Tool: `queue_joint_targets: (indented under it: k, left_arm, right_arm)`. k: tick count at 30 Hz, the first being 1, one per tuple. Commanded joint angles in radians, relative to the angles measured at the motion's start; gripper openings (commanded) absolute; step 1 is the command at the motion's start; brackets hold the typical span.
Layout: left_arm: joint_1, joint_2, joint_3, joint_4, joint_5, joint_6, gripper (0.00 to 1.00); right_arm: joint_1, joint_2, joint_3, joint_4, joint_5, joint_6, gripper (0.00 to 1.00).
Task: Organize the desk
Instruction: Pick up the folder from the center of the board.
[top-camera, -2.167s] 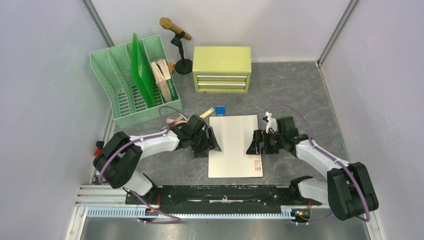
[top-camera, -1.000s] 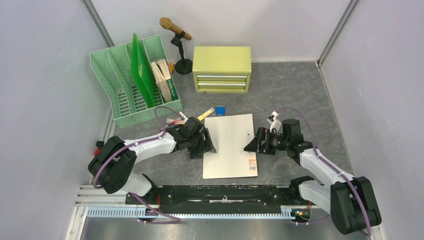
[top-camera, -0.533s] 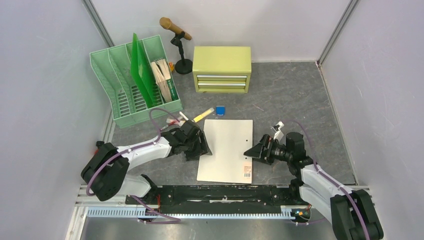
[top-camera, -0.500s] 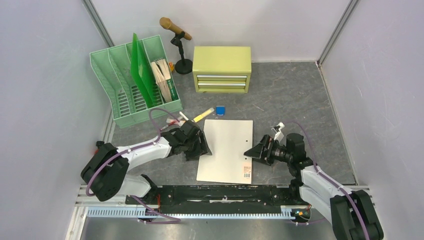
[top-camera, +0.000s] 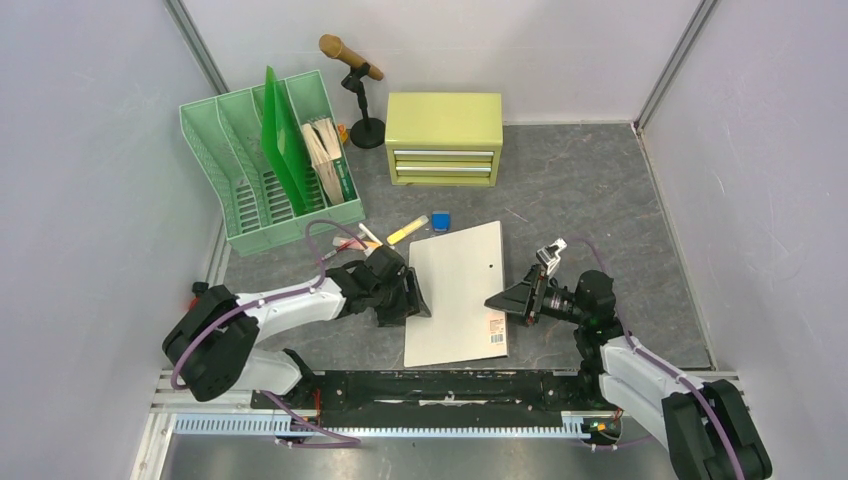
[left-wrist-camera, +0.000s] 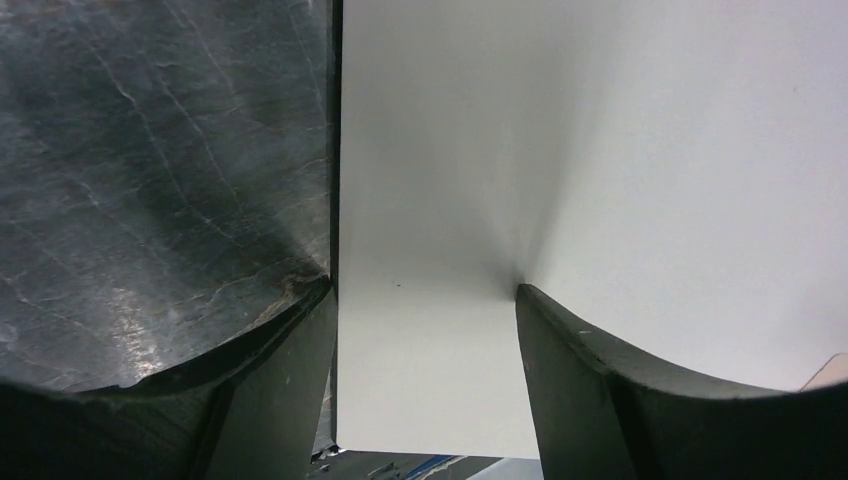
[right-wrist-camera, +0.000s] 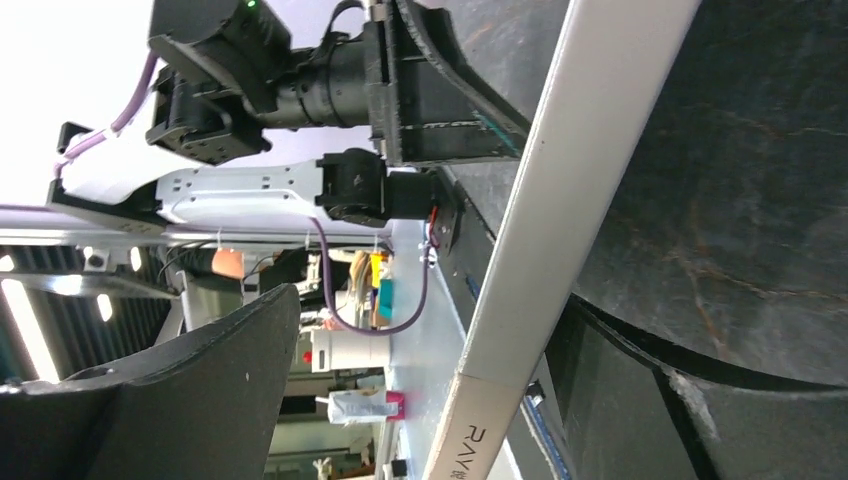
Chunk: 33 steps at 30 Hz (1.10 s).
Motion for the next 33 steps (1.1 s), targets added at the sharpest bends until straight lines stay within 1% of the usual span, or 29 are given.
queue_joint_targets:
  k: [1,4,6,8,11,13,15,20,22,24,26,28,30,33]
  left_arm:
    - [-0.015,0.028,-0.03,0.033,0.049,-0.029,0.72]
    - [-0.016,0.034,-0.029,0.033,0.052,-0.024,0.72]
    - [-0.016,0.035,-0.028,0.034,0.053,-0.023,0.72]
    - [-0.017,0.031,-0.031,0.033,0.053,-0.023,0.72]
    - [-0.016,0.025,-0.036,0.033,0.053,-0.021,0.72]
    - [-0.016,0.017,-0.038,0.034,0.053,-0.017,0.72]
    - [-0.016,0.011,-0.044,0.04,0.054,-0.017,0.72]
    - [-0.016,0.001,-0.067,0.102,0.092,-0.017,0.72]
    - [-0.016,-0.006,-0.073,0.114,0.102,-0.017,0.72]
    - [-0.016,-0.012,-0.075,0.122,0.106,-0.014,0.72]
    - [-0.016,-0.02,-0.078,0.129,0.109,-0.009,0.73]
    - [-0.016,-0.029,-0.08,0.133,0.112,-0.004,0.73]
    - [-0.016,-0.039,-0.083,0.138,0.113,0.0,0.73]
    - [-0.016,-0.059,-0.089,0.146,0.11,0.003,0.74]
  right_arm:
    - [0.027,0.001,0.041,0.154,-0.083,0.084,0.93]
    - [0.036,0.002,0.048,0.141,-0.08,0.072,0.9]
    - [0.036,0.001,0.064,0.084,-0.078,0.032,0.85]
    - [0.037,0.002,0.096,-0.027,-0.067,-0.045,0.81]
    - [0.037,0.014,0.18,-0.308,-0.028,-0.247,0.78]
    - [0.039,0.032,0.227,-0.445,-0.001,-0.357,0.75]
    - [0.041,0.051,0.252,-0.511,0.01,-0.416,0.72]
    - [0.052,0.07,0.234,-0.479,0.019,-0.403,0.63]
    - [0.057,0.069,0.225,-0.456,0.022,-0.386,0.58]
    - [0.062,0.072,0.219,-0.447,0.022,-0.382,0.5]
    - [0.064,0.072,0.218,-0.45,0.023,-0.381,0.39]
    - [0.064,0.072,0.22,-0.457,0.024,-0.386,0.29]
    - [0.065,0.072,0.227,-0.474,0.026,-0.396,0.22]
    - [0.064,0.074,0.246,-0.511,0.033,-0.42,0.17]
